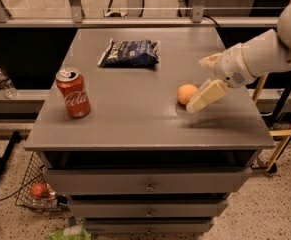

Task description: Pick orange

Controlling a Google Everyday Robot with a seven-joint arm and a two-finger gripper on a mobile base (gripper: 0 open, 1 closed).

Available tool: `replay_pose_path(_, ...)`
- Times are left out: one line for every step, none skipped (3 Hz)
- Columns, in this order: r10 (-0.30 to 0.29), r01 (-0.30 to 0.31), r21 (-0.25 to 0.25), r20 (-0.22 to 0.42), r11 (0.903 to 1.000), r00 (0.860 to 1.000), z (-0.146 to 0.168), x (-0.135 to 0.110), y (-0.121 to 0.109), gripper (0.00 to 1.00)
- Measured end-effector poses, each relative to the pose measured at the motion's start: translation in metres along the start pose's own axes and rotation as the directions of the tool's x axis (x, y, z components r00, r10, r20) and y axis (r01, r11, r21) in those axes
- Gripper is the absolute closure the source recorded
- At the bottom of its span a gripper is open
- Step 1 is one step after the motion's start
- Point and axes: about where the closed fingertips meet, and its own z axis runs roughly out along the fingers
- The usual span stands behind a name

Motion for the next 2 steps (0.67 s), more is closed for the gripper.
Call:
replay_pose_path(-0.018, 0.017, -0.041, -0.036, 0.999, 0.999, 0.023, 0.0, -0.001, 0.0)
replay_pose_path(-0.03, 0.026, -0.064, -0.063, 0.9976, 0.998, 0.033, 0.0, 0.002, 0.18)
